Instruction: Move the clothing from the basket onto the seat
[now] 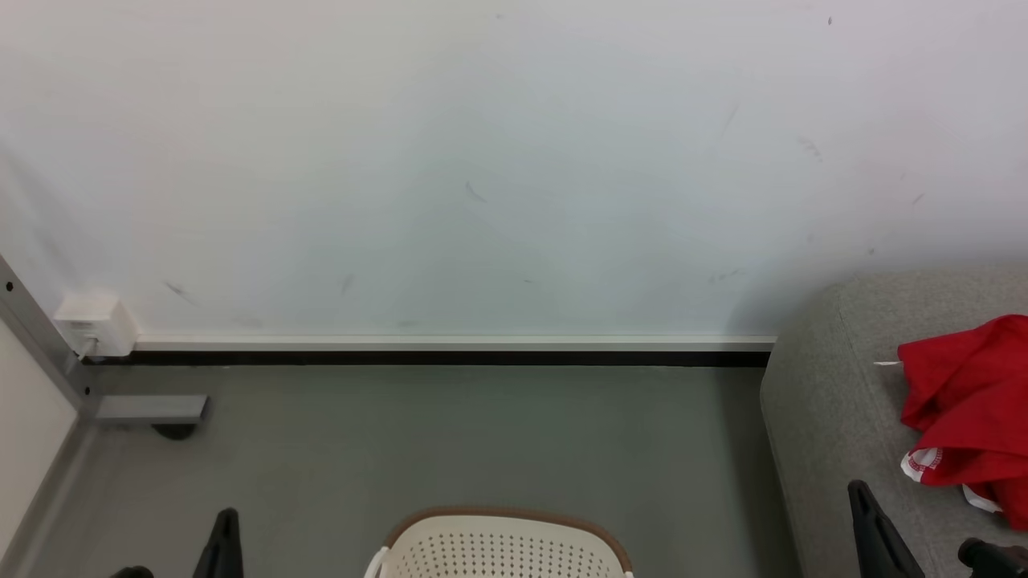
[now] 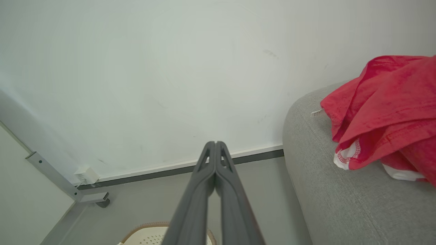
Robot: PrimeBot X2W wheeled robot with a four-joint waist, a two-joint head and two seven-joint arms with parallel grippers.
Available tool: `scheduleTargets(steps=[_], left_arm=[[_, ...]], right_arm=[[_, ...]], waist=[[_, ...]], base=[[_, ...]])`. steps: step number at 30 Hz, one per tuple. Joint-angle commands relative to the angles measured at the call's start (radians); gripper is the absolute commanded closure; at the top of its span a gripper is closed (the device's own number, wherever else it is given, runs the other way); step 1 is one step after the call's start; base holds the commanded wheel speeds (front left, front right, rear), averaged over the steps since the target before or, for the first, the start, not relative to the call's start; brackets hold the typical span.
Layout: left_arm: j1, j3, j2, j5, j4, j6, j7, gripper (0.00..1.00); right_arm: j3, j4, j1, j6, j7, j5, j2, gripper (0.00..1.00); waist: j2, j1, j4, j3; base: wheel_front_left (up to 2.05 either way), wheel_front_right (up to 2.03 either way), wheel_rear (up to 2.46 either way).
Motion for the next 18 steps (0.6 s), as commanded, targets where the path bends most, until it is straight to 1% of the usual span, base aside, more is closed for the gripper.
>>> scheduleTargets(steps=[1, 18], left_arm=[[-0.029, 0.004, 0.007, -0.050, -0.019, -0.003, 0.009, 1.00], [-0.057, 0.007, -0.002, -0.320, -0.027, -0.021, 0.075, 1.00]], right_arm=[[-0.014, -0.017, -0.033, 0.000, 0.010, 0.043, -0.004, 1.00], [-0.063, -0.021, -0.056, 0.000, 0.077, 0.280, 0.014, 1.00]], waist=[[0.0000, 0.0000, 0.000, 0.001], [0.0000, 0.0000, -0.005, 0.009]], base=[[0.00, 0.00, 0.00], [0.00, 0.00, 0.00]])
